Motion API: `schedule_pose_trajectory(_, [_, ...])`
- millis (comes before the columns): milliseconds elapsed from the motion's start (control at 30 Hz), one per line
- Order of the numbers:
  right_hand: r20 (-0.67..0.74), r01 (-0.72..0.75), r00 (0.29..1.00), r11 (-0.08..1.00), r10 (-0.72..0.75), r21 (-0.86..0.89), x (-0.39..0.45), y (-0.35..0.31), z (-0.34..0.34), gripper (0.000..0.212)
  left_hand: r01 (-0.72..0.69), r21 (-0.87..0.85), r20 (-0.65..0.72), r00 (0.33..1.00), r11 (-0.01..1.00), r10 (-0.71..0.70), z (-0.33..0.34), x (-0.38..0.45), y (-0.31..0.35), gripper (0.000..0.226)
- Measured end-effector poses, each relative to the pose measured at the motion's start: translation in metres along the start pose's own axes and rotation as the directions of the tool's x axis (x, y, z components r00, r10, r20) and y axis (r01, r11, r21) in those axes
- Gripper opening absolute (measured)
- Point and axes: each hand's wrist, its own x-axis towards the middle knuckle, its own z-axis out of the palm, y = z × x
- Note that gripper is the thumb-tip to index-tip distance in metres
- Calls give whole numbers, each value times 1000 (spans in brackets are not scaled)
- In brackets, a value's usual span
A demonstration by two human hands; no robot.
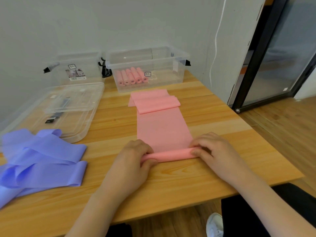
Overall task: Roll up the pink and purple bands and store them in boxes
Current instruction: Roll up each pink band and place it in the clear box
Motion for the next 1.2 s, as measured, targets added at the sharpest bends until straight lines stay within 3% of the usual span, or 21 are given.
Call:
schedule_pose_trajectory(133, [24,49,999,996,-47,-70,0,1,1,23,37,-27,2,999,999,-37,-1,0,0,10])
schedule_pose_trajectory(300, [-44,-39,998,996,42,75,0,2,0,28,41,-59,52,998,997,-38,-2,-3,3,37])
schedule_pose_trajectory(400, [13,-3,1000,1000,3,25,0,2,0,14,14,-18,15,1000,1000,-13,-2,-1,3,23])
schedule_pose_trajectory(500, [35,39,999,999,-38,-25,1,2,0,23,12,-4,-22,1000,1000,-12,-2,0,-1,11])
schedule_pose_trajectory(600, [-32,23,999,1000,-23,-4,0,1,0,18,32,-23,5,999,999,-32,-2,-1,0,17])
schedule_pose_trajectory(700, [-82,-1,997,996,9,95,-1,1,0,29,60,-50,18,998,997,-59,-3,-2,2,30])
schedule_pose_trajectory(800, [22,19,1000,997,-20,69,-1,2,0,14,62,-26,-4,998,998,-62,-5,-1,4,15])
schedule_pose_trajectory(867, [65,33,997,999,-35,39,-1,3,1,21,48,-7,-8,999,999,-48,-5,0,3,7])
schedule_pose_trajectory(967, [6,26,1000,998,-27,53,0,1,0,14,16,-3,62,998,1000,-16,-3,-1,1,24])
schedule_pose_trajectory(1067, [-53,-10,998,995,16,98,-1,2,1,29,17,20,102,995,1000,-19,-1,-4,3,41])
schedule_pose_trajectory(1200, [35,37,999,998,-38,49,-7,4,1,30,92,-51,-22,995,995,-93,-4,-6,8,18])
